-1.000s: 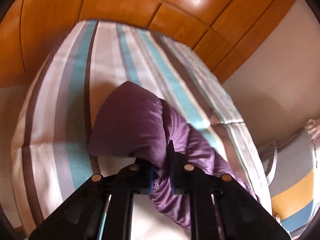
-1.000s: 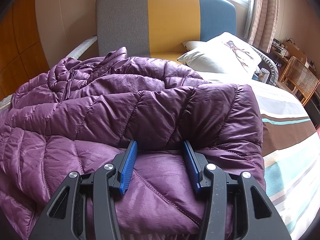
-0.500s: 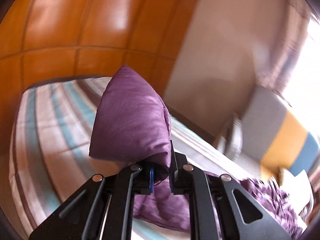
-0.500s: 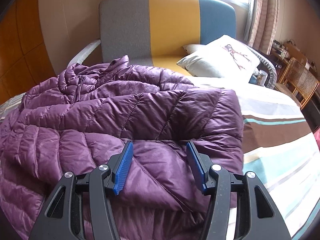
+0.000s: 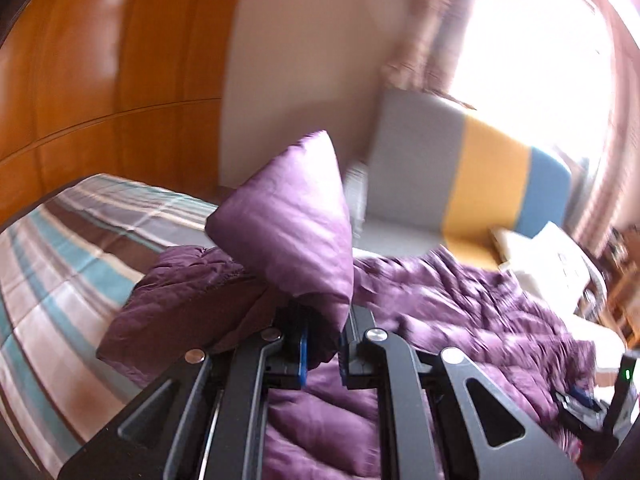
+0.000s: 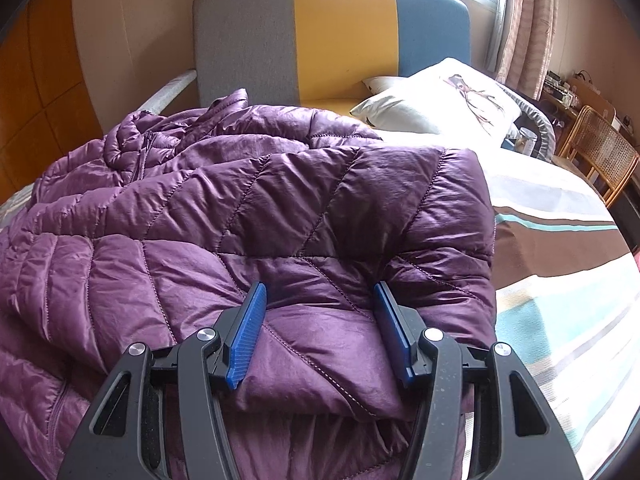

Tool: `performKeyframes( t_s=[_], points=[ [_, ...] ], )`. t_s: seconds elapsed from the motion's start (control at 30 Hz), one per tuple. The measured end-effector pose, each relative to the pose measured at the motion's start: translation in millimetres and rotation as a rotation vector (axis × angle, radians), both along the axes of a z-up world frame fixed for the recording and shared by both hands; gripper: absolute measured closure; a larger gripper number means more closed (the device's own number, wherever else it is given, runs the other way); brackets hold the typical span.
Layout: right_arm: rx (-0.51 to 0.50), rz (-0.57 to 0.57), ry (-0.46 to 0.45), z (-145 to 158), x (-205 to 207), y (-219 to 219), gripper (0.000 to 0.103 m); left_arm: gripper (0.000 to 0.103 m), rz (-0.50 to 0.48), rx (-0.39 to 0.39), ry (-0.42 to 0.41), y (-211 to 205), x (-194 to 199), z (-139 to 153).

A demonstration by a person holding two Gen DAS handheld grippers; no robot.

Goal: Fold large clothes
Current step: 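Lift the sleeve over the jacket body with the left gripper and release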

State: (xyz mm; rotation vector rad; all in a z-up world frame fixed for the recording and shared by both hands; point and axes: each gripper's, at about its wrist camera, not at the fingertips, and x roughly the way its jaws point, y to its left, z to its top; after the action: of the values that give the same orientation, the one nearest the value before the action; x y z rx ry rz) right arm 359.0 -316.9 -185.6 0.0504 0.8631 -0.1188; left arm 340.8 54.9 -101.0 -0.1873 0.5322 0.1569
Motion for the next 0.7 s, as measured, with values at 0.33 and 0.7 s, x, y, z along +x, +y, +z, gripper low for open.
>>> performKeyframes(
  t_s=[0.33,0.7],
  points=[
    [0.01,-0.001,-0.012,-1,-1,-1,0.048,0.093,-0.174,0.061,0.07,-91,10,-11],
    [0.044,-0.006,-0.024,-2,0,-4,0.048,0.093,-0.347,0.097,0.113,-173,3,-22]
  ],
)
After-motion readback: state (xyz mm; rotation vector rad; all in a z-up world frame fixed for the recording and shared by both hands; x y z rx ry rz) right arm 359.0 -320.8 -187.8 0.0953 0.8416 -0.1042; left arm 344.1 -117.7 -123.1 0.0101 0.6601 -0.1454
